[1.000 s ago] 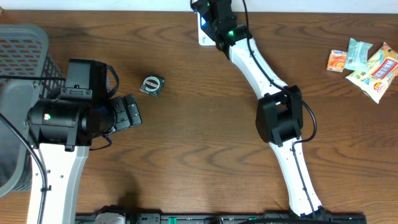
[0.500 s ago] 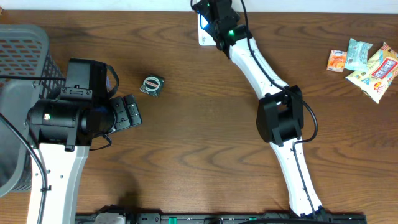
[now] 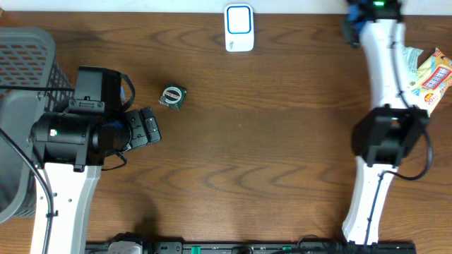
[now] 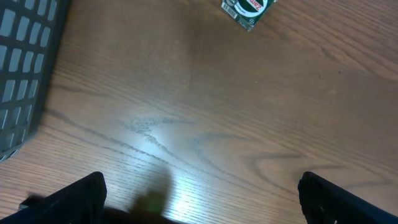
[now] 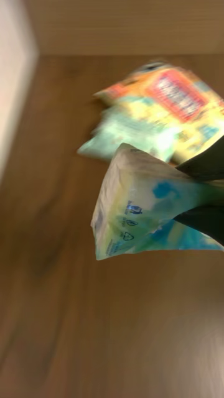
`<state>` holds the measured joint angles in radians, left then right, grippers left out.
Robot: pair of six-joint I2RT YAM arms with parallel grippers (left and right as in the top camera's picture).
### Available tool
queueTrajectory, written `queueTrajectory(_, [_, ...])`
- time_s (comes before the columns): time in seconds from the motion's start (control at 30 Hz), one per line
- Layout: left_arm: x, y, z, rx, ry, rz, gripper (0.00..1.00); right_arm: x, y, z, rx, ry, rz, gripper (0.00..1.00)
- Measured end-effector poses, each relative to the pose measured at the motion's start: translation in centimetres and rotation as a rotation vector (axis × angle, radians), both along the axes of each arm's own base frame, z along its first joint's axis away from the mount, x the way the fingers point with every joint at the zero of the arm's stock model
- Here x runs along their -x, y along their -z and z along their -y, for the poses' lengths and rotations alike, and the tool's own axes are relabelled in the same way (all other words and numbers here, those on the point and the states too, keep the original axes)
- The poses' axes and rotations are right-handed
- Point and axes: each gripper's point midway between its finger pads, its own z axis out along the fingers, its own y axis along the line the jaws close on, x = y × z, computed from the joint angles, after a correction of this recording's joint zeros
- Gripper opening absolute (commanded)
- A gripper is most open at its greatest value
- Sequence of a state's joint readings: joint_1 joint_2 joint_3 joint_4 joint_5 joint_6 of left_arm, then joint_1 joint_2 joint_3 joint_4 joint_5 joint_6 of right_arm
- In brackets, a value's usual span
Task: Scan the item barcode
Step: 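Carry the tissue pack to the right edge pile and release it, then reach the right gripper to the green Zam-Buk tin and grasp it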
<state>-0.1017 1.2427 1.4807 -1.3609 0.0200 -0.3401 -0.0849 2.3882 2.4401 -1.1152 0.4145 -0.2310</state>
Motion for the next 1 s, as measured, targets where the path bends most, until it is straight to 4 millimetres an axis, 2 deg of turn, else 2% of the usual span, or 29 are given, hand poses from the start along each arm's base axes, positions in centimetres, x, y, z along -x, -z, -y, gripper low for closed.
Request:
queueTrajectory(0.1, [0.0,0.0,0.0,0.0,0.0,-0.001,0.98,2.7,0.5,6.4,-0.032,0.186,-0.011,0.02])
queueTrajectory(0.13, [0.0,0.0,0.0,0.0,0.0,0.0,0.98,3.2,0.7,7.2,-0.044,0.21,-0.011,0.07])
queueTrajectory(0.2, [0.0,0.0,0.0,0.0,0.0,0.0,0.98,4.5,1.2,9.5,-0.113,0.281,-0.009,0.27])
queueTrajectory(0.23, [0.0,0.0,0.0,0.0,0.0,-0.001,0.98,4.7,1.3,9.9,-0.131,0.285,-0.007,0.34])
queueTrajectory(0.27, [0.0,0.0,0.0,0.0,0.0,-0.001,0.98,4.9,1.5,10.4,-0.164,0.299,0.003,0.5])
queueTrajectory(0.3, [0.0,0.0,0.0,0.0,0.0,-0.001,0.98,5.0,1.6,10.7,-0.179,0.306,0.008,0.82])
queueTrajectory(0.33, [0.0,0.0,0.0,0.0,0.0,-0.001,0.97,5.1,1.7,11.0,-0.203,0.314,0.014,0.99])
queueTrajectory(0.43, [0.0,0.0,0.0,0.0,0.0,-0.001,0.98,5.4,1.9,11.4,-0.249,0.33,0.025,0.99])
queueTrajectory(0.53, [0.0,0.0,0.0,0.0,0.0,-0.001,0.98,5.3,2.8,10.7,-0.297,0.321,0.011,0.99])
queueTrajectory(0.6, [0.0,0.0,0.0,0.0,0.001,0.0,0.98,4.7,4.1,9.2,-0.379,0.288,-0.003,0.99])
queueTrajectory(0.67, [0.0,0.0,0.0,0.0,0.0,-0.001,0.98,3.7,5.8,6.1,-0.54,0.222,-0.019,0.99])
queueTrajectory(0.73, [0.0,0.0,0.0,0.0,0.0,-0.001,0.97,3.0,6.1,3.3,-0.679,0.159,-0.018,0.99])
queueTrajectory(0.83, [0.0,0.0,0.0,0.0,0.0,-0.001,0.98,1.6,4.3,-3.6,-0.974,-0.004,0.004,0.99])
queueTrajectory(0.87, [0.0,0.0,0.0,0.0,0.0,-0.001,0.98,1.5,3.7,-5.1,-1.033,-0.04,0.005,0.99])
queueTrajectory(0.97, [0.0,0.0,0.0,0.0,0.001,-0.001,0.98,1.8,1.4,-12.9,-1.252,-0.195,-0.046,0.99])
queueTrajectory(1.0, [0.0,0.0,0.0,0.0,0.0,0.0,0.98,1.9,1.2,-14.0,-1.271,-0.214,-0.058,0.99])
